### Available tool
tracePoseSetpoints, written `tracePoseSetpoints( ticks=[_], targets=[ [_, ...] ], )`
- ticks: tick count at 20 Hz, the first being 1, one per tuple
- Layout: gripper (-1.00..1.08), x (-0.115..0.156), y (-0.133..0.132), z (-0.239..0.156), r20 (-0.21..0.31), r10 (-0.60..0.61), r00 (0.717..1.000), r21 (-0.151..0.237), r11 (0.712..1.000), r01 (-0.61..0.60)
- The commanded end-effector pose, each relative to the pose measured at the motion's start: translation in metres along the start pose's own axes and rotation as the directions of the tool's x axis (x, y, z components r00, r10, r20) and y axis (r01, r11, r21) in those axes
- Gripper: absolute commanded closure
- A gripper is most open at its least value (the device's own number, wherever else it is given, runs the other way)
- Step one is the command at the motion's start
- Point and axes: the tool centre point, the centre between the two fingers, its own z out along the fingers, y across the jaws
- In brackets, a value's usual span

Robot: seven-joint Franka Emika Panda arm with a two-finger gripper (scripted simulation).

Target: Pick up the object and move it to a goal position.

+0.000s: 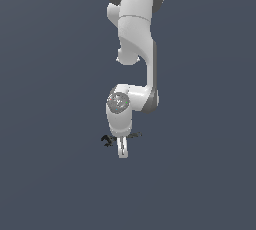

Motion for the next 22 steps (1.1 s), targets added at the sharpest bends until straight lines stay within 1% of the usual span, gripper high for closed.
tracePoseSetpoints(
  ticks=[1,9,13,18,22],
  targets=[
    [1.08,0.0,0.0,0.002,0.0,0.0,1.0,0.0,1.0,0.0],
    [1.08,0.001,0.0,0.0,-0.001,0.002,1.0,0.0,1.0,-0.002],
    [1.08,-0.004,0.002,-0.005,-0.001,0.002,1.0,0.0,1.0,-0.002],
    [1.08,-0.021,0.006,-0.021,-0.001,0.002,1.0,0.0,1.0,-0.002],
    [1.08,-0.043,0.011,-0.042,0.0,0.001,1.0,0.0,1.0,-0.001]
  ],
)
